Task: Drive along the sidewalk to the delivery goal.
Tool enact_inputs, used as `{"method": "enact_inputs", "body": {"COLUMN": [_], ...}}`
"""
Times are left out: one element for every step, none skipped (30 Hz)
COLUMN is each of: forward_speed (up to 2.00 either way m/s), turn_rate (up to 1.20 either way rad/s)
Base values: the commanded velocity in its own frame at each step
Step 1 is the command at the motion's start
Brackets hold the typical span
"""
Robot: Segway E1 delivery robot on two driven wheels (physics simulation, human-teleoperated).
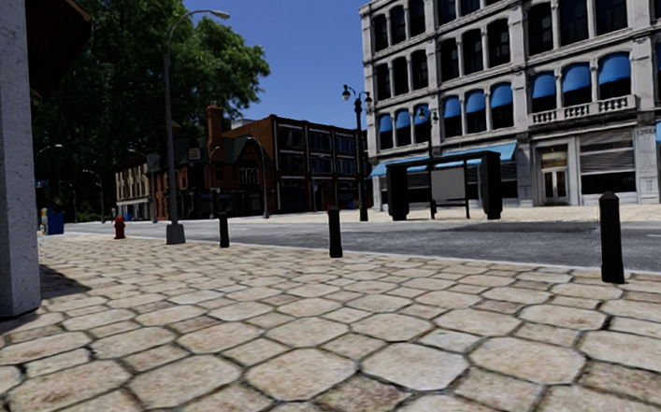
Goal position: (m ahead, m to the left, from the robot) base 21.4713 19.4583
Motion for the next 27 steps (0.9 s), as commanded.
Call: {"method": "enact_inputs", "body": {"forward_speed": [2.0,2.0,2.0,2.0,2.0,2.0,2.0,2.0,2.0,2.0,2.0,2.0,2.0,2.0,2.0,2.0,2.0,2.0,2.0,2.0,2.0,2.0,2.0,2.0,2.0,2.0,2.0], "turn_rate": [0.46,0.47,0.47,0.47,0.48,0.48,0.48,0.48,0.48,0.48,0.48,0.48,0.48,0.48,0.48,0.48,0.48,0.48,0.48,0.48,0.48,0.48,0.48,0.48,0.48,0.48,0.48]}}
